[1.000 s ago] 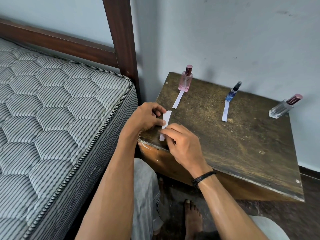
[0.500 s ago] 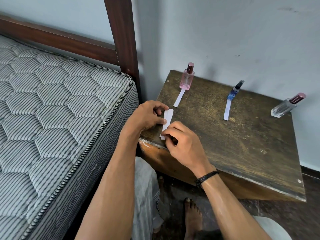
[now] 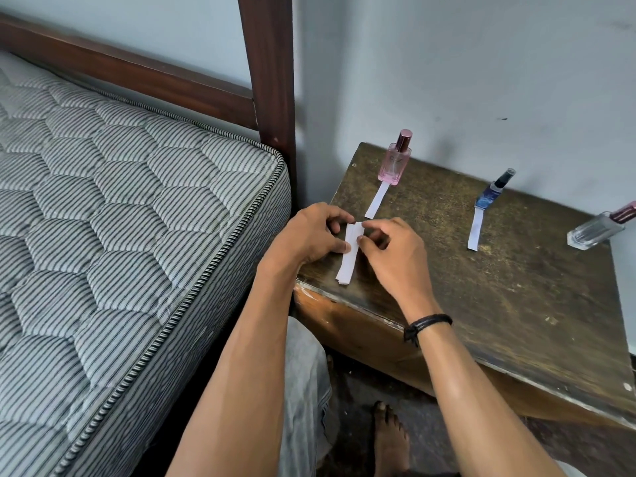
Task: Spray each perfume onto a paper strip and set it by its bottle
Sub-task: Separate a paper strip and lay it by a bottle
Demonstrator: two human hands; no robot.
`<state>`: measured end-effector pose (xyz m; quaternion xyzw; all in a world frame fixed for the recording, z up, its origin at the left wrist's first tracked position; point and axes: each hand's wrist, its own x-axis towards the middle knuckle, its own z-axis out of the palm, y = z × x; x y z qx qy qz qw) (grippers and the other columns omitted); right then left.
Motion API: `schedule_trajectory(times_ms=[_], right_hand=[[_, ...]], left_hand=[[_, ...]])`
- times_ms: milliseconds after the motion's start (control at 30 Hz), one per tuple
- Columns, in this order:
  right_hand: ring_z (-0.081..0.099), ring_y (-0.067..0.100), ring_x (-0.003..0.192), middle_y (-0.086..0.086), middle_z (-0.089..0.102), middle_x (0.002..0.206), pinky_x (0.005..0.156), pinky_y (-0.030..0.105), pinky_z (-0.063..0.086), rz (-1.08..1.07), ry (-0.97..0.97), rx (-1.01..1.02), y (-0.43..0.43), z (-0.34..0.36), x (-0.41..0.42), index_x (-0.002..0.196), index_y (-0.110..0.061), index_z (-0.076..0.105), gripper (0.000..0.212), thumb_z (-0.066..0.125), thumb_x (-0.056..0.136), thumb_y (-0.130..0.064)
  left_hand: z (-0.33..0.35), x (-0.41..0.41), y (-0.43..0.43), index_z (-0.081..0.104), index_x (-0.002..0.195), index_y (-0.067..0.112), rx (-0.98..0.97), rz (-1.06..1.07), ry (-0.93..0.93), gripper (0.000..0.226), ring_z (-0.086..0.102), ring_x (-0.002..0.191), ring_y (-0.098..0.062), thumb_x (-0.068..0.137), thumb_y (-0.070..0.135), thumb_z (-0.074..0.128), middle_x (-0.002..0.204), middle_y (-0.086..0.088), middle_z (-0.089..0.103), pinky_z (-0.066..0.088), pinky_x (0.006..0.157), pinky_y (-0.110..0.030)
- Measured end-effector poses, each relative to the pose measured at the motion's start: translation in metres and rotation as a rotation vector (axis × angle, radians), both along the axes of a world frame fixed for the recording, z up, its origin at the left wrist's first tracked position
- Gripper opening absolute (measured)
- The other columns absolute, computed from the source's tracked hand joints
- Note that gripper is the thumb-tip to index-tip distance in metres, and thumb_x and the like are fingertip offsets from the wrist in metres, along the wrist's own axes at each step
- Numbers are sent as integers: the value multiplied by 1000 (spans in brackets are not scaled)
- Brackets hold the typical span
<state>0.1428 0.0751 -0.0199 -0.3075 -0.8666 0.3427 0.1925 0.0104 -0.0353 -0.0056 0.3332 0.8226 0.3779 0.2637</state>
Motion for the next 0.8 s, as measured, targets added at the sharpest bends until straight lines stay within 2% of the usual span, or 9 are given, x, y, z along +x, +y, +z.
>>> schedule_trajectory(times_ms=[133,333,567,800], right_hand=[[61,15,82,-8,59,92,75,37,54,13,-82,27,4,2,-8,116,-29,74,25,75,91,-29],[63,17,87,-11,58,95,75,38,54,17,-157,35,5,3,-11,114,-33,73,23,74,91,-34],[62,17,91,-11,58,98,78,39,54,24,-189,8,5,7,-13,111,-33,71,20,74,91,-34],[63,15,91,-11,62,97,76,36,52,0,-121,16,2,5,-10,112,-33,72,22,77,90,-32]], left_hand=[[0,-2,1,69,119,29,-3,-8,-16,51,52,71,-6,74,16,88,88,8,57,49,72,-24],[-2,-2,1,69,120,28,1,-7,-16,52,54,72,-7,73,16,88,87,9,56,58,82,-37],[-2,-2,1,68,121,29,-5,-7,-15,52,54,72,-7,74,17,87,87,9,57,56,82,-35],[-1,-2,1,70,119,30,-3,-11,10,51,52,72,-5,74,17,87,89,8,56,51,80,-31]])
